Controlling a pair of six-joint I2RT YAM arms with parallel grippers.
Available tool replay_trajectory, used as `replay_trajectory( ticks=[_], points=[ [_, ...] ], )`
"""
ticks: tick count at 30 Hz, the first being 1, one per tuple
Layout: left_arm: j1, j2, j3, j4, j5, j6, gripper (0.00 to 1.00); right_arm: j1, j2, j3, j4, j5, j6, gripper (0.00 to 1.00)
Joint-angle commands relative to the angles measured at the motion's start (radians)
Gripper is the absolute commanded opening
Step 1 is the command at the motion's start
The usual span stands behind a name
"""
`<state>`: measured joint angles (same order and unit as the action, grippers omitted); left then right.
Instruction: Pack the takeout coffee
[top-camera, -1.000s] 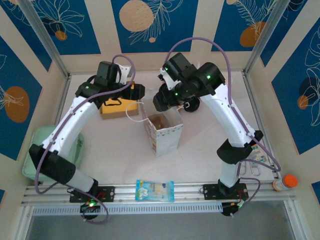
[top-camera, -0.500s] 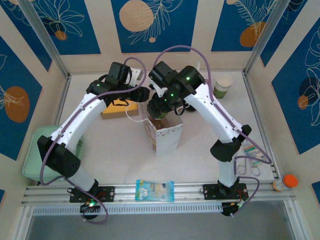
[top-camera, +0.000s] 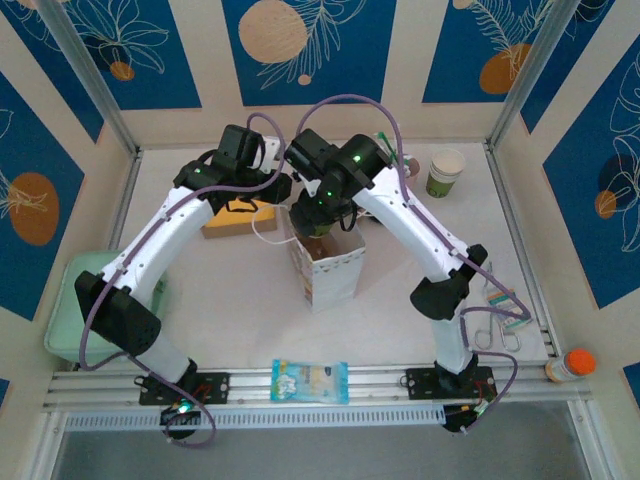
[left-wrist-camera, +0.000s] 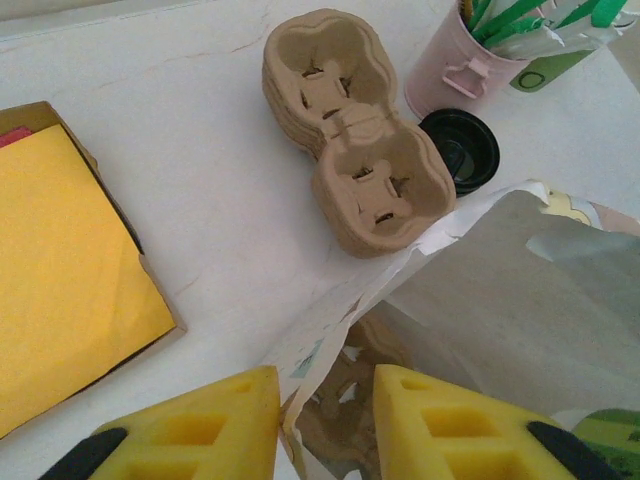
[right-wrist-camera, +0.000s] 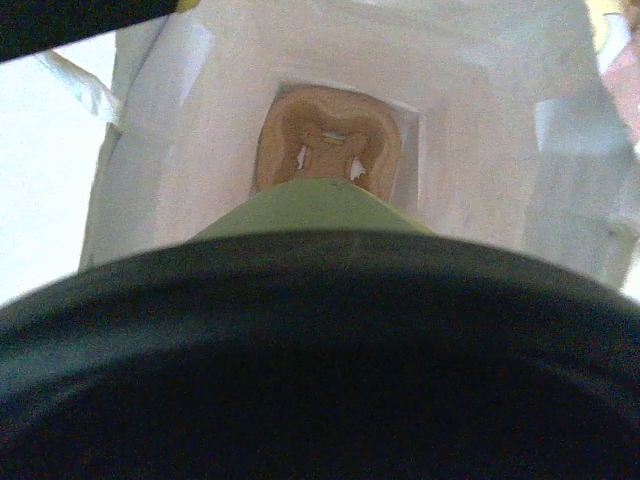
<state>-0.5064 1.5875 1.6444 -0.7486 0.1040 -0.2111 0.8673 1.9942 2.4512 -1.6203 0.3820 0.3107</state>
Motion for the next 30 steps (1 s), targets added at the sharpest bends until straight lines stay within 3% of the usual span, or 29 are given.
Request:
replay_trajectory(
  ticks=[1, 30],
  points=[
    [-0.02, 0.007, -0.015, -0.005, -0.015, 0.014, 0.28, 0.033, 0.02, 0.004, -0.086, -0.003, 0.009, 0.48],
    [-0.021, -0.023, -0.04, -0.004, -0.021, 0.006, 0.19, -0.001, -0.073, -0.164, -0.039, 0.137, 0.122, 0.47]
  ],
)
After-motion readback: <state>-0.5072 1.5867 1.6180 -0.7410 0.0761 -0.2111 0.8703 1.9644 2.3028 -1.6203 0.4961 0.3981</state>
